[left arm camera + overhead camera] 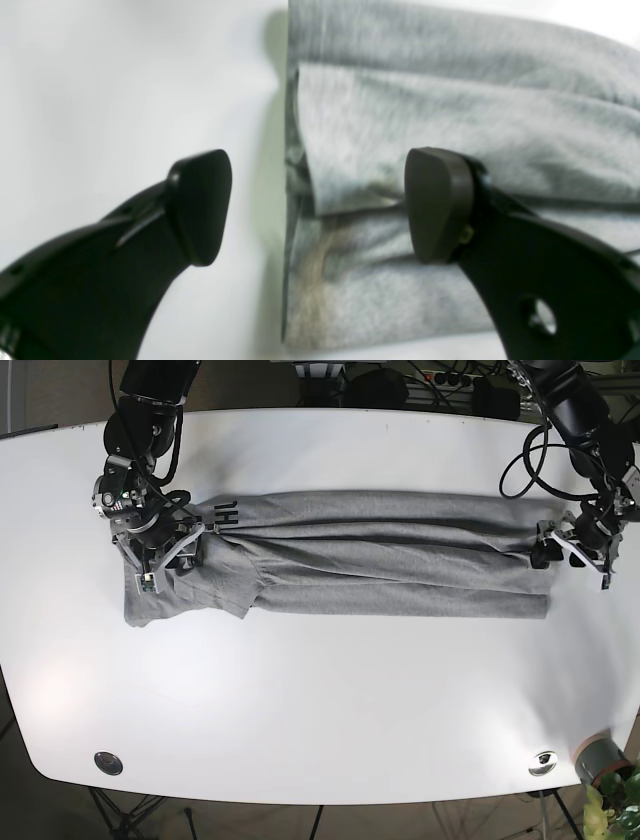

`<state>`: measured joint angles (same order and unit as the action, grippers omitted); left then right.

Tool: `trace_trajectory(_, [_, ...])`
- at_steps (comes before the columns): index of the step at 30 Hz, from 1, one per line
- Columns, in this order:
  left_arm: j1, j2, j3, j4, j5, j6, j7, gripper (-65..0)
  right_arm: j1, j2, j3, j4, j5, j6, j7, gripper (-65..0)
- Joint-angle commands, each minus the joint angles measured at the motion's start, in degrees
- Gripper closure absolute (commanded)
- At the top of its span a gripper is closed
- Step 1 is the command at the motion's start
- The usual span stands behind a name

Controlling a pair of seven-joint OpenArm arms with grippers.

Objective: Fold the T-shirt properly
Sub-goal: 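Hold the folded shirt ends with both grippers and press them flat, then move the left gripper inward along the strip and grasp its middle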

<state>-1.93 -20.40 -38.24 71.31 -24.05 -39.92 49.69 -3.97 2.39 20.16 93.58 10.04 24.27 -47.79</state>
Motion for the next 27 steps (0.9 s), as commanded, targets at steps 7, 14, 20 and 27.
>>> trace_trajectory(7, [-0.75,-1.18,-0.13,-1.99,-0.78,-0.08,-1.30,-51.2,0.58,0.38,0.28,1.06,0.29,0.30,1.06,-25.5])
trace_trajectory(14, [-0.83,0.40,-0.05,-2.08,-0.61,-0.08,-1.03,-51.2,0.49,0.38,0.10,1.06,0.29,0.30,1.06,-25.5])
trace_trajectory(20, [-0.83,1.02,3.38,-3.22,-0.87,-0.08,-1.03,-51.2,0.58,0.38,0.10,1.06,0.29,0.30,1.06,-25.4])
trace_trajectory(27, [-0.83,1.11,3.21,-5.86,-0.61,-0.08,-1.38,-43.2,0.58,0.38,0.19,1.06,0.29,0.30,1.06,-25.4])
